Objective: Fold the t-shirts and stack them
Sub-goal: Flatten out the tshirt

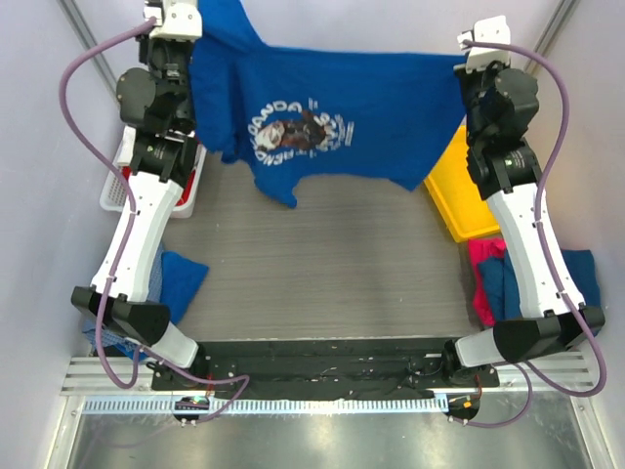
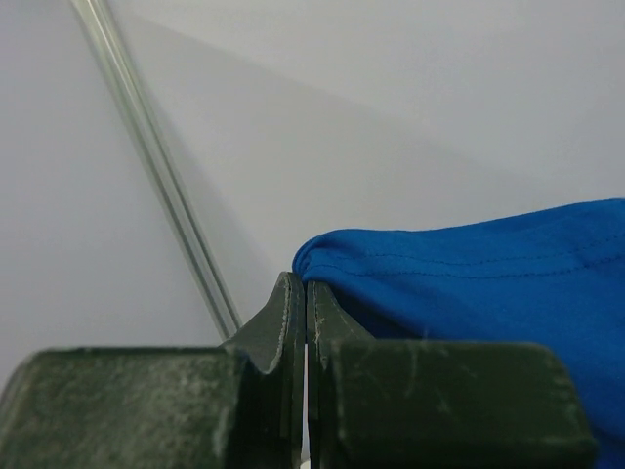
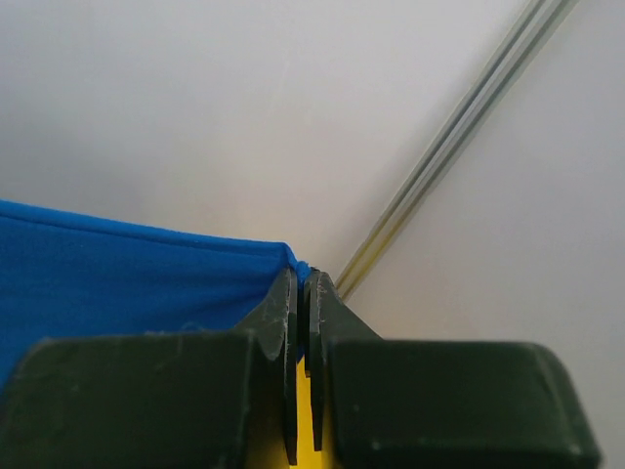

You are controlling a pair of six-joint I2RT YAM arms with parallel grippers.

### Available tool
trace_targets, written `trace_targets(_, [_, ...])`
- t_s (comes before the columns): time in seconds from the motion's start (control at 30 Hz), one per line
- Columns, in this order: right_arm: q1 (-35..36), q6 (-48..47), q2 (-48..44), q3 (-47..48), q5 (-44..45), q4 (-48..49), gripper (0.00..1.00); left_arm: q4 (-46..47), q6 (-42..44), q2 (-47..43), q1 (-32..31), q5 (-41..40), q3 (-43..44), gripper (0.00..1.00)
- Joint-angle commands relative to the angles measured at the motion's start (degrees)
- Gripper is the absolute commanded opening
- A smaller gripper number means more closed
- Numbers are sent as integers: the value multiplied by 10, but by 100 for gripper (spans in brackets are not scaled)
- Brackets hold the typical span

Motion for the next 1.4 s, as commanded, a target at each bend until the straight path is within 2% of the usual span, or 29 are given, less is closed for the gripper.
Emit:
trace_targets(0.0, [-2,12,-9,-26,8,-1,1,9,7,-3,8,-32,-13,0])
trace_targets(0.23, [-3,1,73,52,31,18,1,3,-36,72,39,-40,85,0])
trace_targets(0.4, [-4,-8,195,192,48,25,1,-18,-49,185,65,-31,254,0])
trace_targets(0.43, [-7,-7,211,232,51,30,1,-21,-56,228,67,-31,309,0])
trace_targets(0.53, [-8,-6,258,279,60,40,1,3,-63,266,71,-20,355,0])
trace_targets(0.73, [-10,-7,263,321,62,65,1,43,-100,224,70,-10,306,0])
trace_targets(1.1, [-11,-16,192,328,58,68,1,67,-63,191,77,-44,362,0])
trace_targets(1.27, [-11,-7,134,236,56,68,1,52,-51,164,79,-76,350,0])
trace_targets(1.37, [-11,6,87,141,49,68,1,30,-64,118,78,-94,263,0])
